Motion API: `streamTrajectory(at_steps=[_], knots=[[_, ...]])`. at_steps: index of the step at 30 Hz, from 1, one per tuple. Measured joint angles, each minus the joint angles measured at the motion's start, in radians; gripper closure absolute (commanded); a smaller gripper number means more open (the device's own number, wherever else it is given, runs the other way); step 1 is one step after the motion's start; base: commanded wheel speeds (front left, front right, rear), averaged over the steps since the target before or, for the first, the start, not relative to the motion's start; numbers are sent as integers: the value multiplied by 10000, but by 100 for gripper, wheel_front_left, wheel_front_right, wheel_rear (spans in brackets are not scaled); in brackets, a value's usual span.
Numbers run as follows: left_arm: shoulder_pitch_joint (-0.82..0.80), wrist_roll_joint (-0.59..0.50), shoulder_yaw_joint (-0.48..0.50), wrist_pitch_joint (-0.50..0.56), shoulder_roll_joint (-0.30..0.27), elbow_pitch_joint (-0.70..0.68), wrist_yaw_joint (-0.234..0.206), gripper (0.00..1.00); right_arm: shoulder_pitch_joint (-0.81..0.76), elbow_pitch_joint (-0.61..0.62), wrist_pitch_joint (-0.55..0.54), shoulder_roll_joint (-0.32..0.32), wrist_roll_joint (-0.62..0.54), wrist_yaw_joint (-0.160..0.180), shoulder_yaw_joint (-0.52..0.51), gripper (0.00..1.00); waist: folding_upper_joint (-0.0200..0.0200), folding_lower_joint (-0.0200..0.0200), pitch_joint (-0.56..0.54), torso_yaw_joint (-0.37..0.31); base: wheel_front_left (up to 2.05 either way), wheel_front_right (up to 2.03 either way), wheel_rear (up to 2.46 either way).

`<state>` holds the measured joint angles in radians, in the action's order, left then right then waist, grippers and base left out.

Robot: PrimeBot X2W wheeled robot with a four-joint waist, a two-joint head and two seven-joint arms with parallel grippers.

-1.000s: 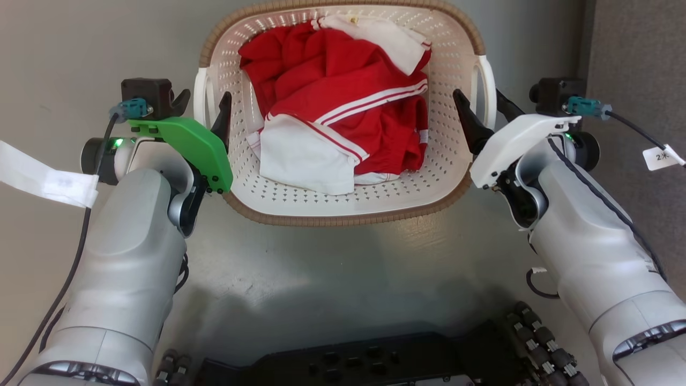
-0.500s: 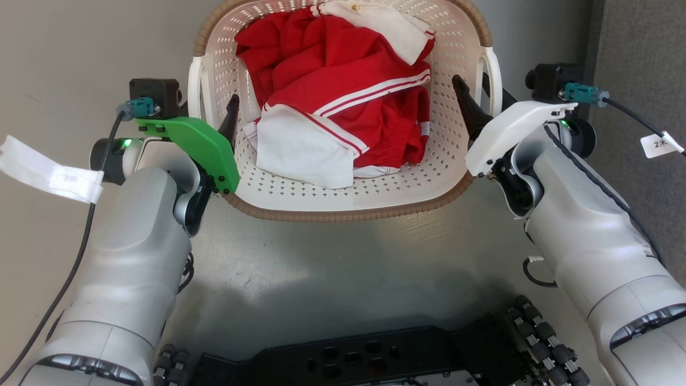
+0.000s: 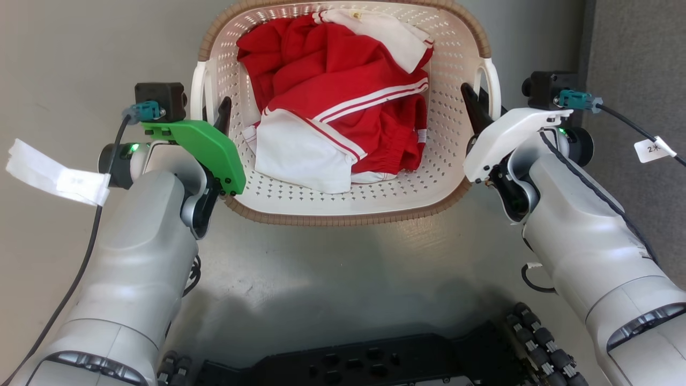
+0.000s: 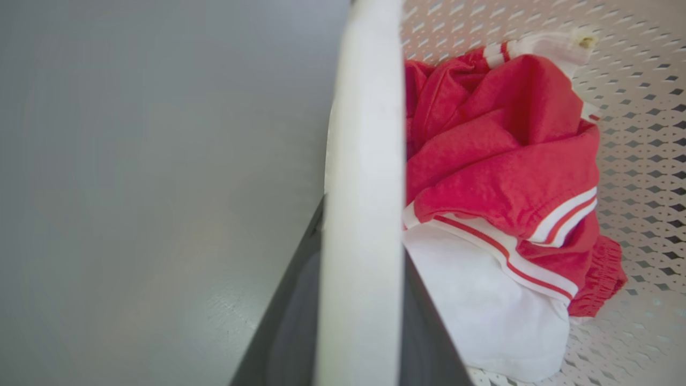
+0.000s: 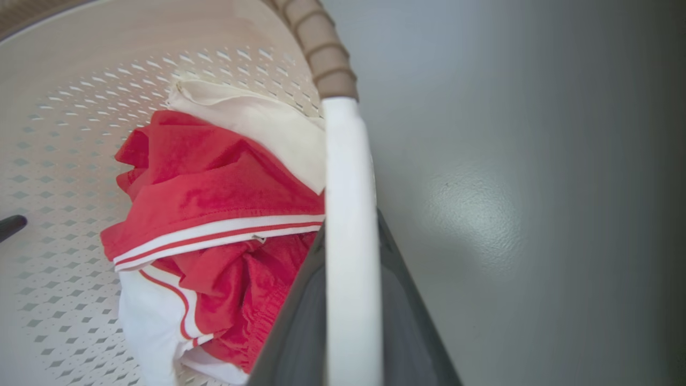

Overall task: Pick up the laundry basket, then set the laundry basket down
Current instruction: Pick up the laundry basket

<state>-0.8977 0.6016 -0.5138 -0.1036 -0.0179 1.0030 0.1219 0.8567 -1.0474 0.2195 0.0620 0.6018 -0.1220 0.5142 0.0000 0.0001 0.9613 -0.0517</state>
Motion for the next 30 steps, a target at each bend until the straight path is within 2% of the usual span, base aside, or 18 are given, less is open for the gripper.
streamTrajectory(at_steps=[13,30], knots=[[79,337,-552,-119,8,779,8,100,-117,-286,-23,-38,679,0,752,100,0,0,-1247,-84,0,0,0],[881,1492,-995,744,6,1160,8,100,-327,-614,-1753,-15,1375,4,1929,100,0,-1,-3593,-183,0,0,0]])
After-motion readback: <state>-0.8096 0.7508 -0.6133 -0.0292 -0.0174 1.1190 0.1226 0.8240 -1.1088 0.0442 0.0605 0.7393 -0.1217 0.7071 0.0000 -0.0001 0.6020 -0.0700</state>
